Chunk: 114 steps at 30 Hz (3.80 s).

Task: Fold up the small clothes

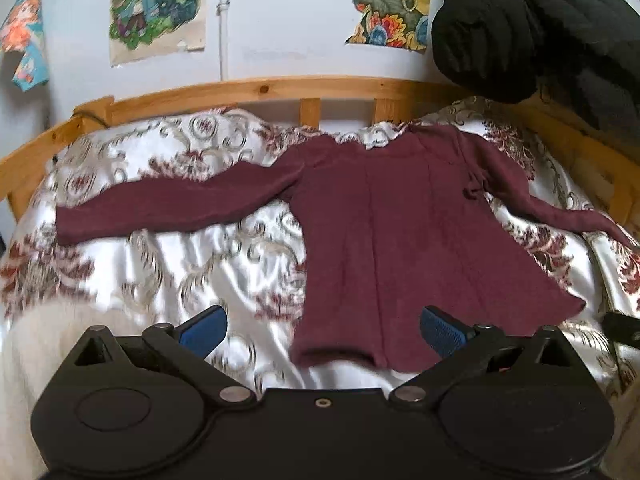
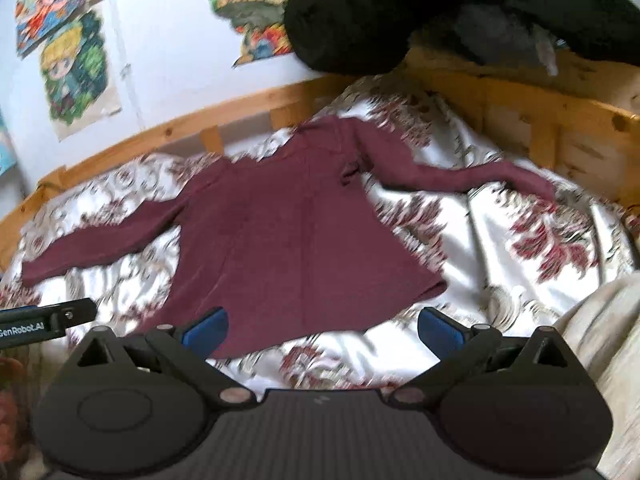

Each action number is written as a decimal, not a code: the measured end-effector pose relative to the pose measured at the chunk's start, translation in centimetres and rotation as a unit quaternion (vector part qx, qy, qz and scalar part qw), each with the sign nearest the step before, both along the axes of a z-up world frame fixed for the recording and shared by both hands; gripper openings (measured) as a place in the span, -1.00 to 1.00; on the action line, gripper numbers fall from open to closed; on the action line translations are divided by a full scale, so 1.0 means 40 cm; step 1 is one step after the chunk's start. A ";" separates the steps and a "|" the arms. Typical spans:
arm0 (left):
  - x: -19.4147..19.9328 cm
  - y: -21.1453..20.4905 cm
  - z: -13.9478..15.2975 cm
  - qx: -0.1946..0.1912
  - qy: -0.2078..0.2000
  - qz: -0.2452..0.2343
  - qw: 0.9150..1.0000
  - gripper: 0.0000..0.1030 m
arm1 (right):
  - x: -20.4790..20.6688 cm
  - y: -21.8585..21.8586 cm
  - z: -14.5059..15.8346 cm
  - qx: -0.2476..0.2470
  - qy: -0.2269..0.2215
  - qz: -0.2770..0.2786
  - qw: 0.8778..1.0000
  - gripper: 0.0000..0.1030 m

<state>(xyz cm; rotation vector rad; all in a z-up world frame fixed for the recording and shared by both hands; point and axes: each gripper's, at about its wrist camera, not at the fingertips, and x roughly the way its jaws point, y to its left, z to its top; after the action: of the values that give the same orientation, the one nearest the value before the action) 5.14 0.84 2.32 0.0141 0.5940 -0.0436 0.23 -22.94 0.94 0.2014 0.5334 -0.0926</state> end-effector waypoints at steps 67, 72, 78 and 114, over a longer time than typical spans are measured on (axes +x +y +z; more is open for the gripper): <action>0.482 0.089 -0.020 -0.112 0.022 0.078 0.990 0.99 | 0.556 -0.053 0.174 -0.095 -0.249 0.015 0.964 -0.93; 0.482 0.143 -0.010 -0.123 0.002 0.118 0.985 0.99 | 0.587 0.136 0.109 -0.138 -0.223 0.169 0.950 -0.93; 0.488 0.183 -0.011 -0.143 -0.004 0.147 0.979 0.99 | 0.551 0.283 -0.027 -0.179 -0.160 0.297 0.924 -0.94; 0.600 0.030 -0.184 -0.079 0.163 0.012 0.983 0.41 | 0.761 -0.122 -0.145 -0.130 -0.018 0.011 0.991 0.75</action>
<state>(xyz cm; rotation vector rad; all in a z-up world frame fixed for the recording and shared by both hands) 29.15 2.04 -5.03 -0.1575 0.9171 -0.0708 30.66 -27.83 -4.86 -0.0564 0.4825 -0.1354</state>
